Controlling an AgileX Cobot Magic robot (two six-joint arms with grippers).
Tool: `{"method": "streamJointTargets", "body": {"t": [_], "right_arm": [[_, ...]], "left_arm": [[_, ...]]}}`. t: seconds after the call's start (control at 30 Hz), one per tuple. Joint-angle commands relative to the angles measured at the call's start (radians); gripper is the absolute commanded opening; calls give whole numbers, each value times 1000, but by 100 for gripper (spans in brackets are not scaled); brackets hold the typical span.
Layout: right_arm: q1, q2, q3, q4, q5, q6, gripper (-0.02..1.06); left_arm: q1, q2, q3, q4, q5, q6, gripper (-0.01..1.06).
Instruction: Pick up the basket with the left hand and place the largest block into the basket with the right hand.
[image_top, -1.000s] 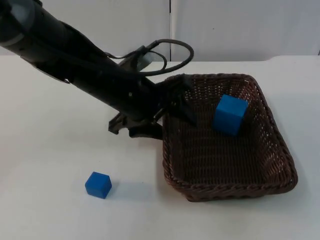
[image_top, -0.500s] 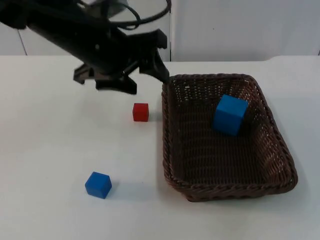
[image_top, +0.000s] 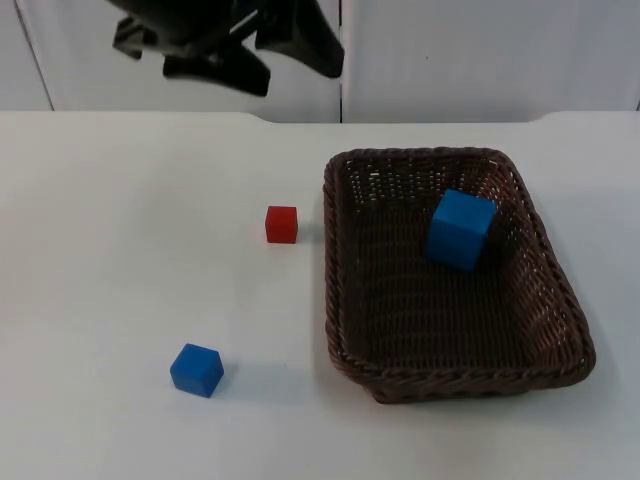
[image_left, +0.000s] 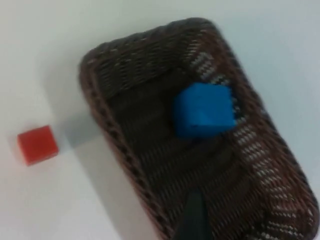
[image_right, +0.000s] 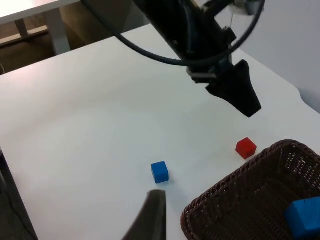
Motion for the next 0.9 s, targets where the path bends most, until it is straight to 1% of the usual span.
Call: {"method": "streamJointTargets", "body": {"t": [0.0,0.07,0.13,0.23,0.4,0.43,0.57,0.6,0.63,0.7,0.77,0.8,0.87], "right_arm": [[4,-6,1,-2,-8,-4,83],[4,-6,1,-2,-4,-2,83],[4,-8,6,-2,-1,-2,83],[4,-26,35,-2,-23,-2,83],[4,-136,173,-2,-86,-2,83],[4,-136,173,-2,-86,-2,83],[4,-250,269,-2,-110,-2,83],[4,-250,269,-2,-110,-2,83],[4,-293,294,-2,-110,-2,83],[4,-330,320,-2,-110,3,83],[4,-382,349,-2,-108,19,83],[4,-382,349,-2,-108,19,83],[4,-425,374,-2,-98,33,83]], "left_arm": [[-19,-43,8,36,15,-5,64],[-27,-65,18,39,13,-5,64],[-34,-131,48,53,8,-5,64],[-34,-185,81,70,1,-5,64],[-34,-353,218,134,-51,-3,64],[-34,-353,218,134,-51,-3,64],[-34,-504,345,148,-134,20,64],[-34,-504,345,148,-134,20,64],[-34,-557,393,148,-160,30,64],[-34,-616,433,150,-178,30,64],[-34,-684,469,159,-182,30,64],[-34,-684,469,159,-182,30,64],[-34,-753,484,181,-164,30,64]]}}
